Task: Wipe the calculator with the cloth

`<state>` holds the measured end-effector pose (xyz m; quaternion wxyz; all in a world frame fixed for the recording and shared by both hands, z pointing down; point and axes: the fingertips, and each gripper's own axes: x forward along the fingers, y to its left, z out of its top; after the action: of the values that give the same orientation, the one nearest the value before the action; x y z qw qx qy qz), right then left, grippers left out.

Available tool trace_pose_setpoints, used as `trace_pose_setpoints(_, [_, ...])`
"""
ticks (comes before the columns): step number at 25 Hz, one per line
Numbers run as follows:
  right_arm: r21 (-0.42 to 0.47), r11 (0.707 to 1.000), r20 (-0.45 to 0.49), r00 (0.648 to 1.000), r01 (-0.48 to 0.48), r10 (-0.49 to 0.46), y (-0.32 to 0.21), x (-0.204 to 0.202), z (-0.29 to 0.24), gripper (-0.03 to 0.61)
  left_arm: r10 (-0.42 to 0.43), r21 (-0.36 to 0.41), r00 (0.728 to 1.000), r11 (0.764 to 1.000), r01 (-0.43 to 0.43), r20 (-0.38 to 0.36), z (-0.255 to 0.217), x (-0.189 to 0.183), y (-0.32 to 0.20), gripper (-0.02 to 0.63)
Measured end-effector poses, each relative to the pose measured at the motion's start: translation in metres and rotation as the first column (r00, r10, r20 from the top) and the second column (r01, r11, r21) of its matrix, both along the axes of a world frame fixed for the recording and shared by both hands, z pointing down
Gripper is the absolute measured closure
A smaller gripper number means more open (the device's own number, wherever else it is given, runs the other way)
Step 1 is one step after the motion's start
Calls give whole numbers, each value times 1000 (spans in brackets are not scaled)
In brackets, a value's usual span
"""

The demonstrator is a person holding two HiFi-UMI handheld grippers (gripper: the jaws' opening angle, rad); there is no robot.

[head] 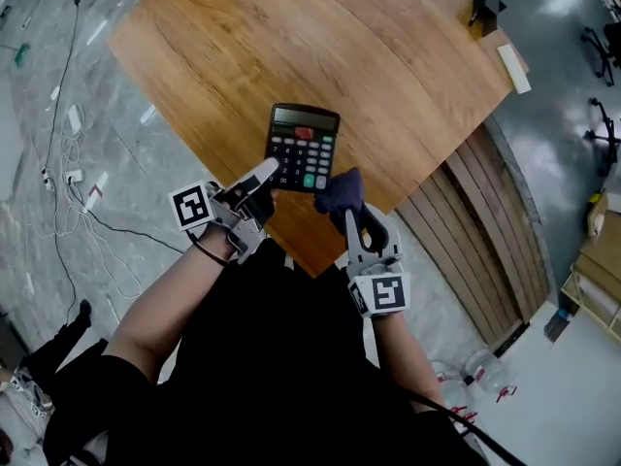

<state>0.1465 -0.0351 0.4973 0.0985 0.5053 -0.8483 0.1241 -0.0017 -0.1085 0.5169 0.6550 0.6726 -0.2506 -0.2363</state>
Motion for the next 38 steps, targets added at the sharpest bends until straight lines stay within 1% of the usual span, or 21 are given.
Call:
trace_pose_setpoints(3, [-30,998,-31,998,-62,61,-16,25,9,511,-3,-24,1000,1000,4,27,15,2,7,543])
trace_pose_setpoints(8, [-162,983,-99,992,-89,74,-27,31,50,511,3,-39,996,999,0,85,45,12,22,543])
trace_pose_setpoints(10, [-201,972,-131,987,-118,92,-32,30,66,511,5,-54,993,999,2,116,60,11,26,543])
trace_pose_setpoints(13, [-242,953,-165,976,-183,145,-44,34,87,511,23,-52,984,999,-13,179,84,4,32,543])
trace_pose_setpoints(14, [-253,947,-182,971,-198,154,-48,37,94,511,27,-60,981,998,-16,190,91,2,35,543])
trace_pose_setpoints(17, [-281,936,-240,960,-214,147,-60,37,114,511,9,-75,981,997,5,192,104,-1,37,543])
trace_pose_setpoints(20, [-362,902,-250,956,-237,151,-60,33,136,511,-16,-42,977,999,25,211,109,-3,37,543])
trace_pose_setpoints(22, [-381,888,-263,951,-259,164,-60,32,141,509,-21,-50,973,998,33,229,111,-4,37,540])
trace_pose_setpoints(24, [-382,884,-282,945,-270,167,-61,30,142,511,0,-64,955,998,20,296,113,-5,37,540])
trace_pose_setpoints(25, [-390,881,-285,945,-269,163,-61,29,142,509,19,-72,936,997,7,350,114,-6,38,537])
trace_pose_setpoints(26, [-404,876,-285,946,-265,154,-60,28,143,511,41,-82,910,997,-7,412,116,-7,39,529])
trace_pose_setpoints(27, [-422,869,-287,947,-258,142,-59,28,143,511,64,-92,877,995,-22,477,118,-8,40,520])
trace_pose_setpoints(28, [-441,862,-290,949,-250,126,-58,28,143,511,88,-101,837,994,-39,541,120,-8,41,511])
trace_pose_setpoints(29, [-460,855,-295,949,-240,108,-57,28,143,509,113,-109,789,992,-58,604,122,-9,42,505])
trace_pose_setpoints(30, [-476,849,-297,951,-229,90,-56,27,141,509,140,-118,733,990,-81,666,124,-10,44,499])
trace_pose_setpoints(31, [-488,846,-293,953,-215,74,-55,25,138,508,165,-124,666,986,-109,727,126,-11,46,494])
trace_pose_setpoints(33, [-492,849,-277,959,-194,58,-52,22,127,489,195,-120,510,977,-177,838,126,-11,48,482])
trace_pose_setpoints(34, [-485,854,-270,961,-190,60,-51,21,119,480,192,-107,441,972,-210,877,124,-10,48,483])
trace_pose_setpoints(35, [-475,859,-267,962,-190,66,-50,22,112,470,179,-89,394,967,-237,902,120,-8,48,483])
trace_pose_setpoints(36, [-463,865,-266,961,-193,73,-49,22,103,466,160,-67,367,965,-255,916,114,-8,47,483])
trace_pose_setpoints(38, [-438,876,-261,961,-202,91,-46,25,84,466,108,-9,344,961,-276,933,99,-10,48,483])
